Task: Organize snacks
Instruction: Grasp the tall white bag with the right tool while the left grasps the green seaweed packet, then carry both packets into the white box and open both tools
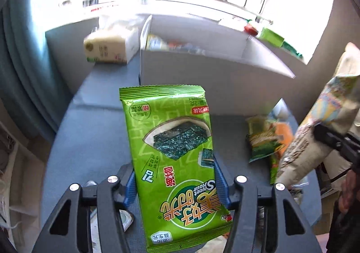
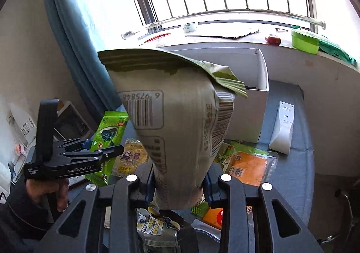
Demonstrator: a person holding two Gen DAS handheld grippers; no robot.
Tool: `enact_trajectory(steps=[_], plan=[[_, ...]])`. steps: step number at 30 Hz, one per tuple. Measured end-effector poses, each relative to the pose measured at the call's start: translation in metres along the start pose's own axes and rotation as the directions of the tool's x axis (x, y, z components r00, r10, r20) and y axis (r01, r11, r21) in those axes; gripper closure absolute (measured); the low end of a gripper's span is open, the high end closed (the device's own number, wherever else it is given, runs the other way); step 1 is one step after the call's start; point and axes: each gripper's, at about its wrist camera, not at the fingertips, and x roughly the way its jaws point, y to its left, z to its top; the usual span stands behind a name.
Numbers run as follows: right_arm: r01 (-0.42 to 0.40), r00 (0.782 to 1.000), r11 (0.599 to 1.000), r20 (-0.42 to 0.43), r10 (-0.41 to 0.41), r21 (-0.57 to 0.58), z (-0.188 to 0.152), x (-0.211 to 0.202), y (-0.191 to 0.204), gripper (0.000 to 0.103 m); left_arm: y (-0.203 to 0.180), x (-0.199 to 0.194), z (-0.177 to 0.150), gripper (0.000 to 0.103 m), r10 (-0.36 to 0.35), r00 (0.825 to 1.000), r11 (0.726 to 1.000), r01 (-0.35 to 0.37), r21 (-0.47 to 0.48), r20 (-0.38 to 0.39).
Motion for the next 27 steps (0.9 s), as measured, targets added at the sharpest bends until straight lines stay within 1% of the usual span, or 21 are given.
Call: enact_trajectory(steps=[4,8,11,13,16,18,21,23,25,26,27], plan=[[-0.025,0.998,0.999,0.055,0.024,0.027,0.015,-0.010,-0.003,0.067,-0.012,-0.027,0.028,0.042,-0.038,0.995,0.998,0.034,0.044,0.097],[-0.038,0.991,0.999,0.126,0.034,0.034,0.040,-0.024,-0.004,0.067,-0.020,-0.043,0.063,0.042,-0.060,0.985,0.995,0.047,0.082,0.163],[-0.032,0.985,0.999,0.172,0.028,0.019,0.067,-0.032,-0.003,0.068,-0.028,-0.042,0.093,0.042,-0.063,0.977,0.993,0.042,0.106,0.202],[-0.018,0.979,1.000,0.202,0.016,0.009,0.088,-0.035,-0.004,0.068,-0.032,-0.034,0.114,0.042,-0.072,0.973,0.992,0.049,0.112,0.218],[-0.005,0.973,1.000,0.231,0.002,0.009,0.123,-0.032,-0.010,0.068,-0.035,-0.016,0.146,0.042,-0.065,0.972,0.993,0.041,0.111,0.227],[0.012,0.974,1.000,0.224,-0.017,0.021,0.146,-0.021,-0.019,0.068,-0.035,0.002,0.167,0.042,-0.056,0.976,0.994,0.035,0.102,0.210],[0.059,0.981,0.997,0.181,-0.066,0.048,0.178,0.006,-0.037,0.068,-0.036,0.029,0.190,0.042,-0.031,0.981,0.995,0.013,0.094,0.193],[0.092,0.987,0.994,0.129,-0.100,0.066,0.194,0.030,-0.051,0.068,-0.033,0.047,0.199,0.042,-0.017,0.985,0.997,0.003,0.083,0.171],[0.111,0.991,0.990,0.060,-0.116,0.091,0.201,0.056,-0.063,0.068,-0.032,0.060,0.204,0.041,0.001,0.987,0.997,-0.014,0.081,0.159],[0.121,0.992,0.988,0.031,-0.124,0.096,0.203,0.066,-0.068,0.068,-0.032,0.063,0.205,0.036,0.011,0.986,0.996,-0.025,0.081,0.164],[0.129,0.992,0.987,-0.008,-0.129,0.097,0.203,0.077,-0.071,0.068,-0.033,0.068,0.206,0.026,0.022,0.988,0.996,-0.035,0.084,0.156]])
